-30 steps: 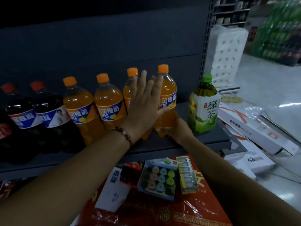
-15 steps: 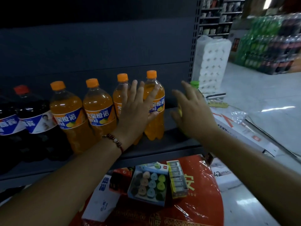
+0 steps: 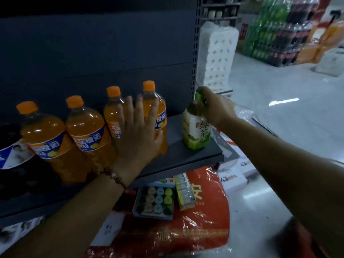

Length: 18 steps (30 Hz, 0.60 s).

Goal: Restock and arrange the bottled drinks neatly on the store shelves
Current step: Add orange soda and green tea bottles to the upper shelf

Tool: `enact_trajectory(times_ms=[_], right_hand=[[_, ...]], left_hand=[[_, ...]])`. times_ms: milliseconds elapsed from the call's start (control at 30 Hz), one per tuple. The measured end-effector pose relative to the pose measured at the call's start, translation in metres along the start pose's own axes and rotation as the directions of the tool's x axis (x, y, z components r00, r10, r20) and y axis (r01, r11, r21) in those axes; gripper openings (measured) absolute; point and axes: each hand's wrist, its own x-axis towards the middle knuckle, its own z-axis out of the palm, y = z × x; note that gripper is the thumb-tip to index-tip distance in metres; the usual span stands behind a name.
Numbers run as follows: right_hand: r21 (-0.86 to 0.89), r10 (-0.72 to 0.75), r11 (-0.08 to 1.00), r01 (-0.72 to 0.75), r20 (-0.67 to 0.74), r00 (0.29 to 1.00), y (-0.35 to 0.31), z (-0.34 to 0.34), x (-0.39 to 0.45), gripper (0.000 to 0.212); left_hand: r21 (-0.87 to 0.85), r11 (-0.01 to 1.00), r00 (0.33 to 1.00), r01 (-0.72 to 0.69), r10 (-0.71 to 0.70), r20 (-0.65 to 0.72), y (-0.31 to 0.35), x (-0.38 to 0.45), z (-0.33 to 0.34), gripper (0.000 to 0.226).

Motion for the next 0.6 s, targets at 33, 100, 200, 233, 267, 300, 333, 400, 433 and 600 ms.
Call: enact_trajectory(times_ms=[33, 100, 200, 233, 267, 300, 333, 400, 433, 600], right_hand=[[0.016, -0.002, 1.0, 0.002, 0.012, 1.0, -0.001, -0.006, -0.006, 0.03], [0.01, 0.018, 1.0, -0.018, 0.065, 0.998, -0.008, -0.024, -0.022, 0.03], [0.022, 0.032, 0.999, -0.035, 0.126, 0.992, -0.026, -0.06, -0.05, 0.034], [0.036, 0.024, 0.999, -0.029, 0.139, 0.99, -0.035, -0.077, -0.06, 0.033], [0.049, 0.013, 0.999, -0.021, 0.161, 0.987, -0.044, -0.093, -0.069, 0.032], [0.068, 0.001, 0.998, -0.015, 0.197, 0.98, -0.054, -0.111, -0.08, 0.03], [0.091, -0.008, 0.996, -0.015, 0.244, 0.97, -0.064, -0.132, -0.09, 0.029], [0.115, -0.004, 0.993, -0.036, 0.329, 0.944, -0.088, -0.178, -0.109, 0.028], [0.126, 0.008, 0.99, -0.057, 0.364, 0.931, -0.102, -0.203, -0.119, 0.028], [0.255, -0.021, 0.962, -0.1, 0.433, 0.901, -0.162, -0.322, -0.17, 0.028]], left_hand=[[-0.037, 0.999, 0.999, 0.011, -0.009, 0.032, 0.004, 0.0, -0.009, 0.088], [-0.101, 0.994, 0.994, 0.03, -0.019, 0.11, 0.014, -0.001, -0.034, 0.083], [-0.208, 0.978, 0.96, 0.036, 0.024, 0.278, 0.033, -0.008, -0.073, 0.082], [-0.252, 0.966, 0.939, 0.053, 0.037, 0.342, 0.039, -0.009, -0.09, 0.085], [-0.296, 0.952, 0.909, 0.082, 0.05, 0.414, 0.045, -0.009, -0.108, 0.089], [-0.339, 0.933, 0.869, 0.124, 0.063, 0.491, 0.05, -0.01, -0.125, 0.095], [-0.381, 0.906, 0.82, 0.184, 0.072, 0.567, 0.057, -0.009, -0.147, 0.102], [-0.461, 0.829, 0.729, 0.317, 0.098, 0.677, 0.07, -0.006, -0.194, 0.116], [-0.519, 0.767, 0.701, 0.377, 0.13, 0.701, 0.079, -0.007, -0.221, 0.122], [-0.632, 0.372, 0.646, 0.681, 0.102, 0.756, 0.117, -0.008, -0.36, 0.109]])
